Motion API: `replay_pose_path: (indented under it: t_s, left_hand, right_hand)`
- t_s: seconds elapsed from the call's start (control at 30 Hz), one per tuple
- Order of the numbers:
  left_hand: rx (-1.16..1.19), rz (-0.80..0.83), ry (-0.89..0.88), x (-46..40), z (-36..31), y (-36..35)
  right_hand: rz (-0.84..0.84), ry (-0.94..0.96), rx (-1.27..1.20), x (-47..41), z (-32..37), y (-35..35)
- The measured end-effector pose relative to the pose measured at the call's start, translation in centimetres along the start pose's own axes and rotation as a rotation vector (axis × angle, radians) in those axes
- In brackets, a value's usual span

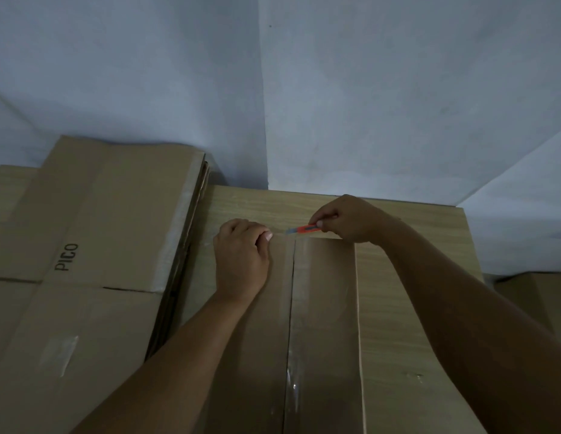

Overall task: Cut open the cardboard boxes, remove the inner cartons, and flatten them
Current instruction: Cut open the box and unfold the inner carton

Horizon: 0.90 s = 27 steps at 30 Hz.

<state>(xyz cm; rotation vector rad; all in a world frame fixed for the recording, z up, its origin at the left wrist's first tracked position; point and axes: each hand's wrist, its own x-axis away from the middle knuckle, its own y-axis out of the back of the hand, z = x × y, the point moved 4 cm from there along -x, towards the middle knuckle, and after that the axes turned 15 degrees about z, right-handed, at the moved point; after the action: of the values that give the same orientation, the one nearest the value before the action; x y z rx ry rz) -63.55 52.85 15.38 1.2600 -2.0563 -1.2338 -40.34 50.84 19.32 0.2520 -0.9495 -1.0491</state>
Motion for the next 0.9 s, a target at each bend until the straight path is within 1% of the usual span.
replay_pose_path:
  t_s: [0.13, 0.33, 0.5, 0.77, 0.9]
  left_hand:
    - [0.009, -0.01, 0.0, 0.0, -0.1, 0.0]
    - [0.03, -0.003, -0.02, 0.1, -0.6, -0.1]
    - [0.03, 0.016, -0.022, 0.1, -0.6, -0.4]
    - [0.042, 0.009, -0.022, 0.1, -0.7, -0.4]
    - [0.043, 0.017, -0.015, 0.0, -1.0, -0.4]
  right_hand:
    - [0.03, 0.028, 0.046, -0.2, 1.0, 0.1]
    - [0.078, 0.022, 0.083, -0.4, 1.2, 1.2]
    - [0.035, 0.03, -0.002, -0.7, 1.0, 1.2]
    - [0.123, 0.037, 0.095, -1.3, 1.1, 0.5]
    - [0.129, 0.009, 0.226, -1.9, 1.6, 0.8]
